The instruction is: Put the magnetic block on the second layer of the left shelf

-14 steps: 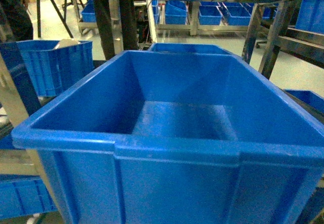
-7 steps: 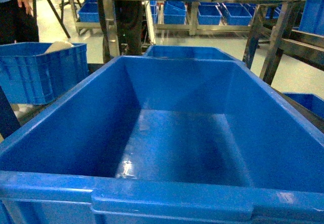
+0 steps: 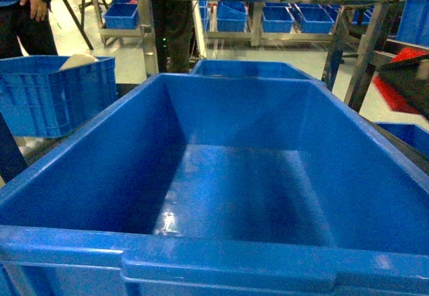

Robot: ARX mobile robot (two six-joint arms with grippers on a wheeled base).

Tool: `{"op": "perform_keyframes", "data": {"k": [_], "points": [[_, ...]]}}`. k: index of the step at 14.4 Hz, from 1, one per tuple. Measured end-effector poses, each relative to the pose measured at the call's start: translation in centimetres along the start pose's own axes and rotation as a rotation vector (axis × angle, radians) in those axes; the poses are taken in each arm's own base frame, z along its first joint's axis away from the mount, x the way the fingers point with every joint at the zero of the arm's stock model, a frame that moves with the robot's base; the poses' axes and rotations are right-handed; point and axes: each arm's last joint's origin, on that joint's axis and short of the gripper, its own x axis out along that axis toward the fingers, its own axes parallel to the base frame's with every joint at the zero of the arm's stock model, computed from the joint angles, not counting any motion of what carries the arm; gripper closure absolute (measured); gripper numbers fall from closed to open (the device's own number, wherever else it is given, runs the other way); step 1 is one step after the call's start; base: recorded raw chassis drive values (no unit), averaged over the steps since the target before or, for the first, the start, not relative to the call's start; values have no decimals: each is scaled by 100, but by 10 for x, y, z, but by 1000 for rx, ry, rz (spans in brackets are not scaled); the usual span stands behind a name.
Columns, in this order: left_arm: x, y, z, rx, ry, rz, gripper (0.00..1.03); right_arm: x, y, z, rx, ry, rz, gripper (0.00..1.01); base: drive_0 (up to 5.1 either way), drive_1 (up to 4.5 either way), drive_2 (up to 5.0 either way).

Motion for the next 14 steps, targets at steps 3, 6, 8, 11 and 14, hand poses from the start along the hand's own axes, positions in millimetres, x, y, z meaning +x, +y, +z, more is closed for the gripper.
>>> {"op": "perform_keyframes", "data": {"k": [3,6,8,11,14], "points": [[0,0,0,0,0,0,5,31,29,-18,-76,122,36,68,-10,419,-439],[0,0,0,0,0,0,5,57,36,-19,-137,44,-88,44,-3,140,-146],[0,0,0,0,0,0,5,34,43,-13,-211,-78,-142,18,0,0,0],[0,0,0,0,0,0,5,-17,45,-18,-322,-203,-242,4,0,0,0],[0,0,0,0,0,0,5,-70,32,-9,-322,-296,-355,3,0,0,0]]}}
